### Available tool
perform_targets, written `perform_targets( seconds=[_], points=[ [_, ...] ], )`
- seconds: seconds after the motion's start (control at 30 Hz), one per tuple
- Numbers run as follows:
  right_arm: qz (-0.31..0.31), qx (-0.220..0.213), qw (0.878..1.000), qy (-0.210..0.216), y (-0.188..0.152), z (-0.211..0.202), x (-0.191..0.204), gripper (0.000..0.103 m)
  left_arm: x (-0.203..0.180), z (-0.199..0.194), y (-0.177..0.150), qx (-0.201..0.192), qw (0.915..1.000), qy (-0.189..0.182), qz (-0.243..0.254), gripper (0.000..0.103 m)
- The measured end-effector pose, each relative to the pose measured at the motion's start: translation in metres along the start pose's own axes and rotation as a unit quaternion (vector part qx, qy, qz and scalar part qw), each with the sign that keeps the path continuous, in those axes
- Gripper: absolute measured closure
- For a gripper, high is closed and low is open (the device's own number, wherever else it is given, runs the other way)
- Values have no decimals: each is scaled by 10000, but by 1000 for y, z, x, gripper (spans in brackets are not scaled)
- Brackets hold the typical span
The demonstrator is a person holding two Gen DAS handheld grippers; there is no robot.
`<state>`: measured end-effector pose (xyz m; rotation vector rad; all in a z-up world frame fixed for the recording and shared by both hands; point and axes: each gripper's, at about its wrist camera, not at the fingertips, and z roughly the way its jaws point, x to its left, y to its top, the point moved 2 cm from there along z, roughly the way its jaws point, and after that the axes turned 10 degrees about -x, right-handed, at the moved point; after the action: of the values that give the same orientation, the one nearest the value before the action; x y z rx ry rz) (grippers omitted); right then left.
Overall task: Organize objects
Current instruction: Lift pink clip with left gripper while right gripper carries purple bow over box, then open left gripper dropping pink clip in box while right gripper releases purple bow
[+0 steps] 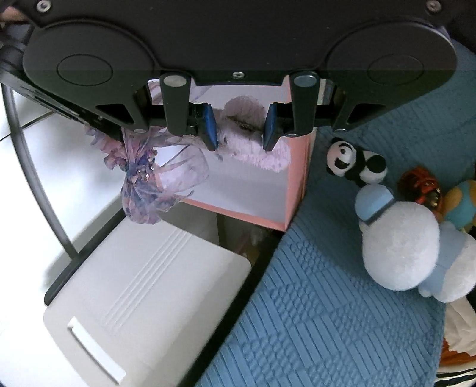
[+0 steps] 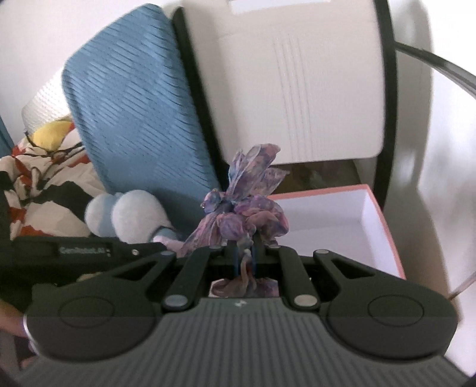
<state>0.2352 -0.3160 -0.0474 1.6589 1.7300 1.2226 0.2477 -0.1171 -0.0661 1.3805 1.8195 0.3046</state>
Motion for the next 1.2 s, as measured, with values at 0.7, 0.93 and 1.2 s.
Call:
perform_targets(
  seconds=[0.7, 0.93, 1.2],
  points=[
    [472, 951, 9937, -356, -65, 67, -93, 91, -26, 109, -58, 863, 9955, 338, 210, 75],
    [472, 1024, 9925, -475, -74, 78, -103, 90, -24, 124, -60, 920, 9945, 417, 268, 75],
    [386, 977, 9929, -558, -67, 76, -106, 68, -24, 112, -50, 743, 9961, 341, 331, 63]
  ],
)
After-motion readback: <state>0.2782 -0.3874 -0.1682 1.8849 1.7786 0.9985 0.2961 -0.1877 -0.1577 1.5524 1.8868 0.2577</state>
